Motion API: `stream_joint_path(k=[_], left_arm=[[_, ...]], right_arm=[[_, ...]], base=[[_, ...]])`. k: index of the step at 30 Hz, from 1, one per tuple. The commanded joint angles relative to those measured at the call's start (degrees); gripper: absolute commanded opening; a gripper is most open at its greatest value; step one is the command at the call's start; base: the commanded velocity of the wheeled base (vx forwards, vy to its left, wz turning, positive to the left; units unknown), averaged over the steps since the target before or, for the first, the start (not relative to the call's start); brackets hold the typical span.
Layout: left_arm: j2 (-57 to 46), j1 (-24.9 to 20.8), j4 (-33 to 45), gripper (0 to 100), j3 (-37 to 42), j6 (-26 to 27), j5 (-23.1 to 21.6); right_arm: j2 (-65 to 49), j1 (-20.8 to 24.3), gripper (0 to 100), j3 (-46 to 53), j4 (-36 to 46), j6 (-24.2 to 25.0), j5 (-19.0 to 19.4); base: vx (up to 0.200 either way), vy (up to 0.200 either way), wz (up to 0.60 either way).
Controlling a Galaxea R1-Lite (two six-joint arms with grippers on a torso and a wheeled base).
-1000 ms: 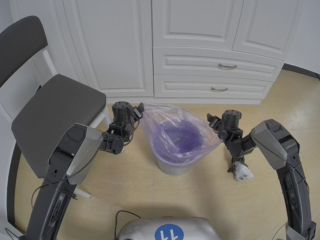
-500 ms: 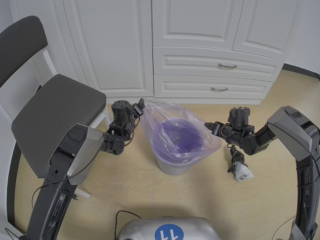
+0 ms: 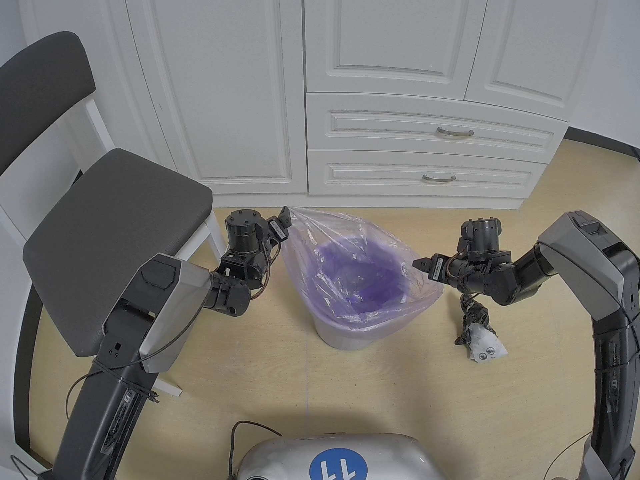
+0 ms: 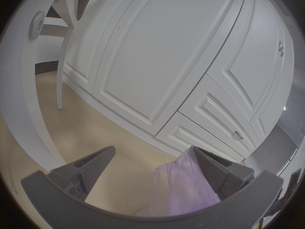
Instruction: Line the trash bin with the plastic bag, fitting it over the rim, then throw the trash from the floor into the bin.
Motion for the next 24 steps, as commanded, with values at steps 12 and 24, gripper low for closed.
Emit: stream_joint_path(k=[12, 24], left_arm=[[1.24, 0.16, -2.09, 100, 0.01, 0.21, -0.33], [3.97, 0.86, -2.27, 100, 0.01, 2.93, -1.56]], right_arm=[[11.01, -2.29, 100, -8.7, -0.32, 0.73, -3.87], [16.46, -1.06, 100, -12.66, -16.14, 4.95, -7.65]], base=[[0.0, 0.0, 0.0], [0.0, 0.0, 0.0]])
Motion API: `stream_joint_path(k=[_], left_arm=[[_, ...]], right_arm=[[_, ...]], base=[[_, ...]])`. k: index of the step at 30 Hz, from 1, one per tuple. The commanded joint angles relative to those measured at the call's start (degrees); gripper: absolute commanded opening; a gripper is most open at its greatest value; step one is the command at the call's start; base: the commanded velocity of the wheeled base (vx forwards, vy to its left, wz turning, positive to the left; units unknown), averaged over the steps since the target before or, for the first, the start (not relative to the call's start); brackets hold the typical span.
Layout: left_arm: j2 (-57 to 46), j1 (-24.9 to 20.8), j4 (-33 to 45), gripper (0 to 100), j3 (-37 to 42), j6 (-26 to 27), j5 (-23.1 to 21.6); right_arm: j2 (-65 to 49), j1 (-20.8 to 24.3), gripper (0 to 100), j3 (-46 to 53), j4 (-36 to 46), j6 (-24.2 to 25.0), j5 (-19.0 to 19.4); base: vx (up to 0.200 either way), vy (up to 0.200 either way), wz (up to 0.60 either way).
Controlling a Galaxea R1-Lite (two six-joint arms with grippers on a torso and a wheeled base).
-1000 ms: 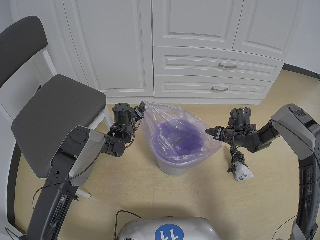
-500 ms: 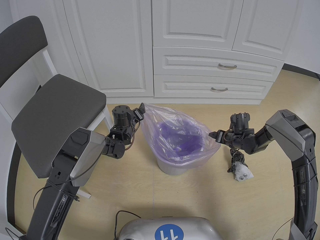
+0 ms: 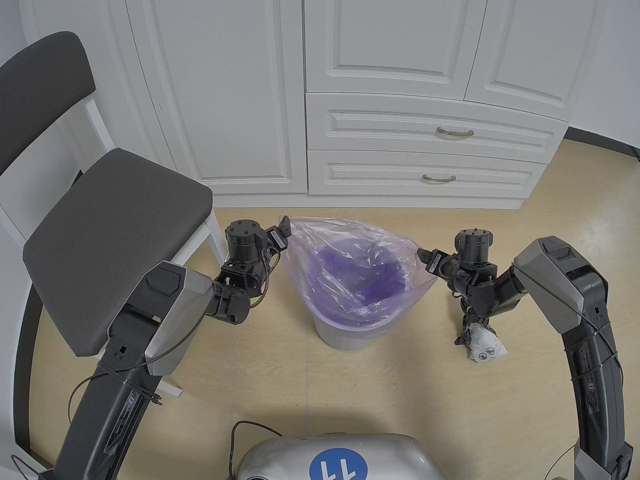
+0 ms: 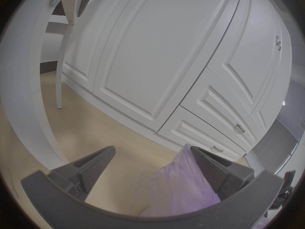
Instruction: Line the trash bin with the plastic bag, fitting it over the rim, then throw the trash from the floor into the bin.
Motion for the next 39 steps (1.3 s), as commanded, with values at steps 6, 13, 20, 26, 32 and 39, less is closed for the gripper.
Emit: stream_joint_path(k=[6, 13, 20, 26, 32, 39], left_arm=[[2.63, 0.94, 0.0, 100, 0.01, 2.74, -0.78], [6.15, 1.46, 0.0, 100, 0.01, 8.54, -0.96], [7.47, 1.99, 0.88, 100, 0.01, 10.12, -2.63], [9.31, 1.64, 0.53, 100, 0.01, 14.43, -3.16], [10.55, 1.11, 0.0, 100, 0.01, 18.3, -2.54], [10.37, 1.11, 0.0, 100, 0.01, 18.47, -2.28]], right_arm=[[4.05, 0.89, 100, -1.0, -7.06, 0.85, -1.21], [6.77, 2.03, 100, -3.02, -8.29, 0.76, -2.79], [7.3, 2.38, 100, -3.02, -8.11, 0.23, -2.88], [8.18, 2.38, 100, -3.38, -7.41, -0.12, -2.97], [8.44, 2.38, 100, -3.81, -3.54, -0.56, -2.97], [8.35, 2.3, 100, -5.22, -0.11, -0.56, -4.28]], base=[[0.0, 0.0, 0.0], [0.0, 0.0, 0.0], [0.0, 0.0, 0.0], [0.0, 0.0, 0.0], [0.0, 0.0, 0.0], [0.0, 0.0, 0.0]])
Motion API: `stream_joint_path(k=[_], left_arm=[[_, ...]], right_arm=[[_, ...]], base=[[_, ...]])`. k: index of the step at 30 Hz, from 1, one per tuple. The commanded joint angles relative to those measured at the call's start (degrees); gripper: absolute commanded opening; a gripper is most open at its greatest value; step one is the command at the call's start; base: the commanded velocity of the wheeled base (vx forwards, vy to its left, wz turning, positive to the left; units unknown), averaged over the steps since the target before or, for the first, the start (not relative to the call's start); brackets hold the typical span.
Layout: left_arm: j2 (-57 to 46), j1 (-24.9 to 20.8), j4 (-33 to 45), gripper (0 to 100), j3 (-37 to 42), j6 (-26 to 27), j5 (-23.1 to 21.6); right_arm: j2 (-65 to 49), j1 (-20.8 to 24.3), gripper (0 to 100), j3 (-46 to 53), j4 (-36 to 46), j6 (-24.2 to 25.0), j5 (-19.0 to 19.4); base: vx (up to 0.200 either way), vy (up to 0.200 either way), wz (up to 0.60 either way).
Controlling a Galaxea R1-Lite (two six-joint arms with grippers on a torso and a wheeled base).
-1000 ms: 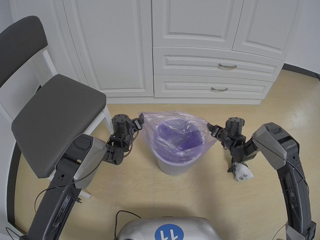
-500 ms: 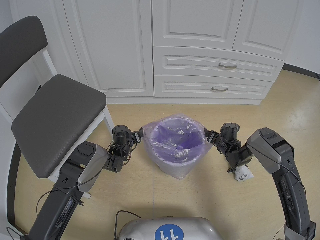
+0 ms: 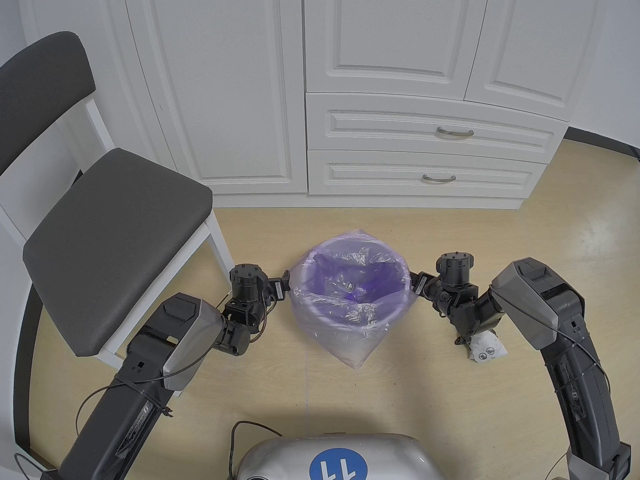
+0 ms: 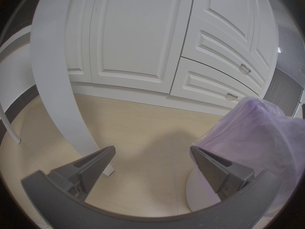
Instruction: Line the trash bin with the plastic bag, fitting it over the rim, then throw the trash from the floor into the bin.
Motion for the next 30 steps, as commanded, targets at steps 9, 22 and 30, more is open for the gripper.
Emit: stream_joint_path(k=[9, 22, 30], left_arm=[[-6.45, 0.49, -8.05, 100, 6.06, 10.84, 2.32], [-19.37, 0.06, -9.45, 100, 23.02, 12.95, 1.88], [-22.62, -1.44, -11.74, 100, 25.48, 12.77, 2.06]], right_arm=[[-9.56, -0.97, 100, 7.12, 0.59, -0.95, 0.4], [-19.93, 1.05, 100, 18.37, 12.19, -6.14, 4.88], [-17.21, 3.42, 100, 21.35, 12.63, -8.16, 5.94]], base=[[0.0, 0.0, 0.0], [0.0, 0.0, 0.0], [0.0, 0.0, 0.0]])
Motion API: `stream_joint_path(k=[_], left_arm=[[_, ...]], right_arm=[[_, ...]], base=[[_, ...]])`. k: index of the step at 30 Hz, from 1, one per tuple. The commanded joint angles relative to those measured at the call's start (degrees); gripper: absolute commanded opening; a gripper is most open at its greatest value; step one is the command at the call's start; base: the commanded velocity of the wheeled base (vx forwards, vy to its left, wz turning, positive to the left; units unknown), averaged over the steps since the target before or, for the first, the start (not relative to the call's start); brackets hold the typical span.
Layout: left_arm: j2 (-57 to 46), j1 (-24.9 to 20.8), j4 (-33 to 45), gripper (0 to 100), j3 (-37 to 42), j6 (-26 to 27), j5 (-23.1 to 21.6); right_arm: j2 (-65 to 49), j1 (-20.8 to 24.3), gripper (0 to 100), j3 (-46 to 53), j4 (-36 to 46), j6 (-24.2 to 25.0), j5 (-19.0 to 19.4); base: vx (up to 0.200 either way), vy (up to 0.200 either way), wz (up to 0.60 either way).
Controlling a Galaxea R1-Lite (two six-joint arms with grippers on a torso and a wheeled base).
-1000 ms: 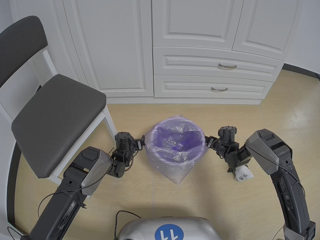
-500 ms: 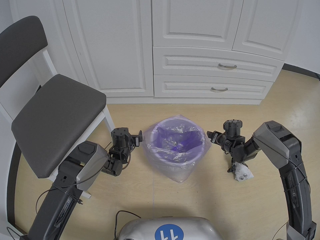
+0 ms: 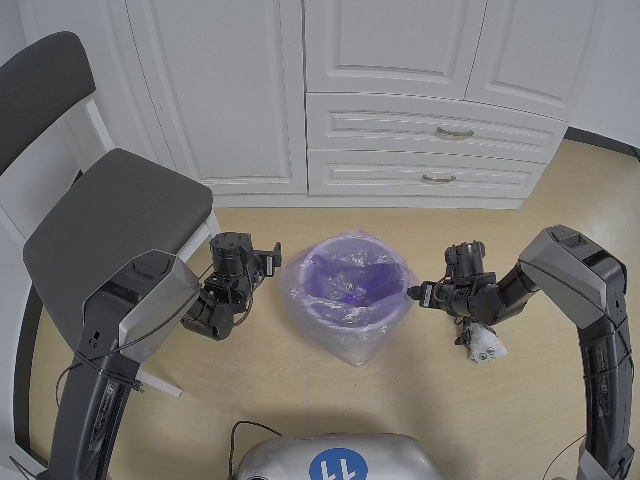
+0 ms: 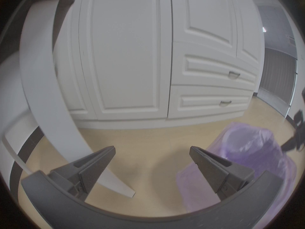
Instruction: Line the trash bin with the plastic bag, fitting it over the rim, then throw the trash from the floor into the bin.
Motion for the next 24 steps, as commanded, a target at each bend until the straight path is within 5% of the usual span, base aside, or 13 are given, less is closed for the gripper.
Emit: stream_joint_path(k=[1, 6, 21, 24], left_arm=[[-3.67, -1.48, -2.02, 100, 1.72, -0.14, 0.21], [-5.61, -3.67, -3.69, 100, 4.0, -0.14, 0.65], [-10.79, -8.86, -5.18, 100, 13.32, -0.14, 0.65], [-10.79, -9.39, -4.74, 100, 14.11, -0.14, 0.65]], right_arm=[[0.0, 1.75, 100, 3.44, 0.19, -2.01, 0.9], [-2.11, 3.06, 100, 9.6, 0.1, -7.99, 3.1], [-4.22, 15.37, 100, 16.45, -1.92, -7.29, 3.01], [-4.83, 17.92, 100, 19.79, -7.9, -6.06, 2.49]], base=[[0.0, 0.0, 0.0], [0.0, 0.0, 0.0], [0.0, 0.0, 0.0], [0.0, 0.0, 0.0]])
